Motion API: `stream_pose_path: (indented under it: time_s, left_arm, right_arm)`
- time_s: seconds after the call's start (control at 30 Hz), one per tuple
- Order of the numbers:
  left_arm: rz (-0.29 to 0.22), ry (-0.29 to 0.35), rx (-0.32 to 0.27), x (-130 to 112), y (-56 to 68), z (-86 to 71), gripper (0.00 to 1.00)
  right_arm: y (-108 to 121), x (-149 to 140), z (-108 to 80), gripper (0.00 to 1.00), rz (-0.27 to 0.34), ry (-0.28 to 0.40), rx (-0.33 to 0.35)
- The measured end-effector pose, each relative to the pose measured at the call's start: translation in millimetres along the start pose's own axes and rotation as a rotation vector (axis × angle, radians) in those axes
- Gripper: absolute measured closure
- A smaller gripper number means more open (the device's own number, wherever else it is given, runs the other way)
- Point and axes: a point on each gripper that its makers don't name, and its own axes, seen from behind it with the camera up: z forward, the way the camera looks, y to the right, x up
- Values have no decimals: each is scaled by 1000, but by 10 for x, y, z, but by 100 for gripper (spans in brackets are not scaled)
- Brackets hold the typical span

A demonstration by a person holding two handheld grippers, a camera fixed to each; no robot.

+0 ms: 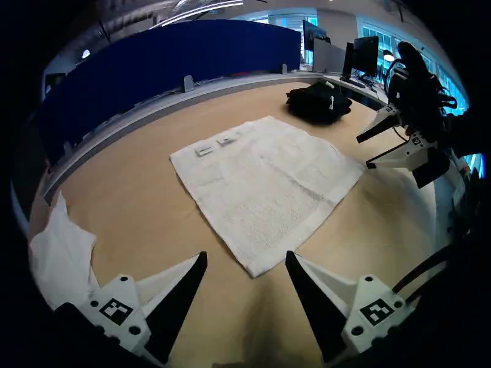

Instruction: Fold towel

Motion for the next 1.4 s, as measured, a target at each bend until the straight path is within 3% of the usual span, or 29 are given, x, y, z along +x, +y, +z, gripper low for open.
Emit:
stream_pose_path:
  time_s: [0.13, 0.47, 0.53, 0.93, 1.2, 1.33, 1.4]
  left_arm:
    - [-14, -47, -11, -100, 24, 49, 30]
    - [-28, -89, -30, -191, 103, 126, 35]
    - [-31, -93, -27, -207, 103, 138, 41]
    - [-35, -103, -5, -224, 62, 193, 59]
    - [-37, -113, 3, -226, 65, 212, 74]
    - [-40, -118, 14, -222, 68, 222, 87]
    - [-46, -121, 15, -216, 73, 220, 88]
  right_arm:
    - [-49, -80, 31, 6, 5, -20, 12]
    - [-60, -271, 62, 25, 21, -63, 22]
    - [-52, -295, 66, 25, 26, -67, 18]
    - [-92, -379, 74, 65, 34, -76, 20]
    - [-47, -369, 74, 82, 55, -82, 13]
    - [-30, -365, 80, 86, 66, -85, 11]
    - [-18, -357, 81, 87, 74, -85, 9]
